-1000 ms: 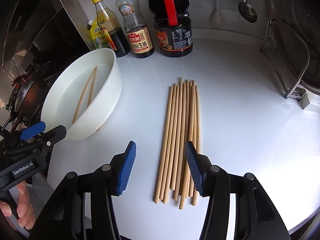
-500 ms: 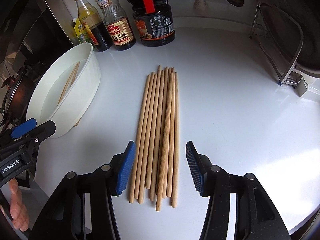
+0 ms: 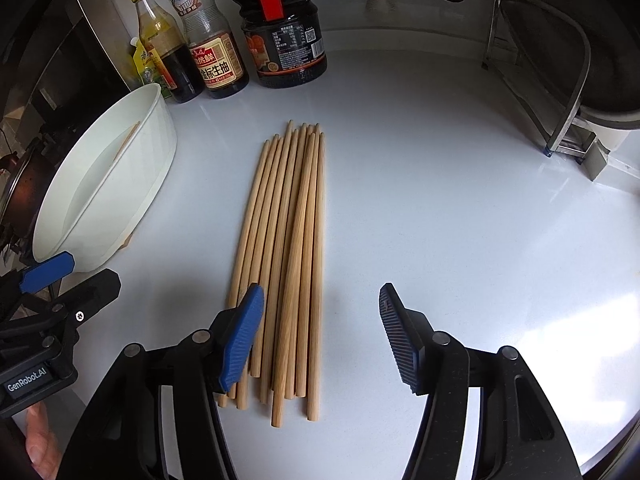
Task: Organize utensils
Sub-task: 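Move both open tools back to the chopstick bundle, then close the right tool on one chopstick while the left tool grasps another chopstick, then lower both chopsticks into the white basin while both tools open to release them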
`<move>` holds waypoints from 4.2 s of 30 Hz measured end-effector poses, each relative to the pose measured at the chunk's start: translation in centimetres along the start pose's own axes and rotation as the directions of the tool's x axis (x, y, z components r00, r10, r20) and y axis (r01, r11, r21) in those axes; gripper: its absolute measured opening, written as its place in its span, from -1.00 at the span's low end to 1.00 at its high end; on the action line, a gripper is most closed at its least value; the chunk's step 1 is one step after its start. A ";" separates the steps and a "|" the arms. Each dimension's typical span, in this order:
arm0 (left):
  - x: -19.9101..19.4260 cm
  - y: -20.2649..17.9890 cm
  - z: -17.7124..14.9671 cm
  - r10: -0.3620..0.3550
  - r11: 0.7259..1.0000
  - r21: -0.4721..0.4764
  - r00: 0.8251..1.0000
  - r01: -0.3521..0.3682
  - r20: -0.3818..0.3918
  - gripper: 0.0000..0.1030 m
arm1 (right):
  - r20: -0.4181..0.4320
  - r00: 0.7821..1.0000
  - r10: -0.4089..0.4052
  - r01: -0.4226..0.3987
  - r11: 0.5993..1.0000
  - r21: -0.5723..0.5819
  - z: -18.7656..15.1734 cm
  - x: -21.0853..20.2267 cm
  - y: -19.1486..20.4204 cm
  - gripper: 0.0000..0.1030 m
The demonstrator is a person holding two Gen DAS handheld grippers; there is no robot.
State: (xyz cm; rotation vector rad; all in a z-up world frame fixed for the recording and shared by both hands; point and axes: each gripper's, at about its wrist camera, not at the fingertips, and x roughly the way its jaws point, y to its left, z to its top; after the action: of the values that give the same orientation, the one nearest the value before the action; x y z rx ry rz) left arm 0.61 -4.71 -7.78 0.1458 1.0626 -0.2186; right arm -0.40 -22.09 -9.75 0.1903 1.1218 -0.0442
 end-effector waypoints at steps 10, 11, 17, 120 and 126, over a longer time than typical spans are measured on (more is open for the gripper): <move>1.3 -1.0 -0.5 -0.011 1.000 -0.010 1.000 0.011 -0.010 0.70 | -0.004 0.999 -0.046 0.046 0.999 -0.010 0.3 1.8 -1.3 0.12; 1.5 -1.1 -0.6 -0.009 1.000 -0.010 1.000 0.009 -0.011 0.71 | -0.004 0.999 -0.048 0.048 0.999 -0.011 0.3 1.9 -1.4 0.12; 2.4 -1.7 -0.8 -0.002 1.000 -0.006 1.000 0.002 -0.019 0.72 | -0.013 0.998 -0.055 0.055 0.998 -0.016 0.4 2.6 -1.6 0.12; -3.1 11.4 7.6 0.000 0.987 -0.161 0.997 0.012 0.073 -0.87 | 0.140 0.975 0.171 -0.136 0.965 -0.225 9.2 -2.1 12.9 -0.88; -1.4 17.7 8.2 0.046 0.976 -0.217 0.998 -0.034 0.047 -0.87 | 0.079 0.972 0.221 -0.191 0.942 -0.277 10.8 1.1 19.5 -0.88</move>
State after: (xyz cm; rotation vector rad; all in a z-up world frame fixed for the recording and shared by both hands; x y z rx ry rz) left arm 11.27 10.77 -2.38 -0.0345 1.0236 -0.0689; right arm 12.29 -4.75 -3.71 0.0615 0.9820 0.2809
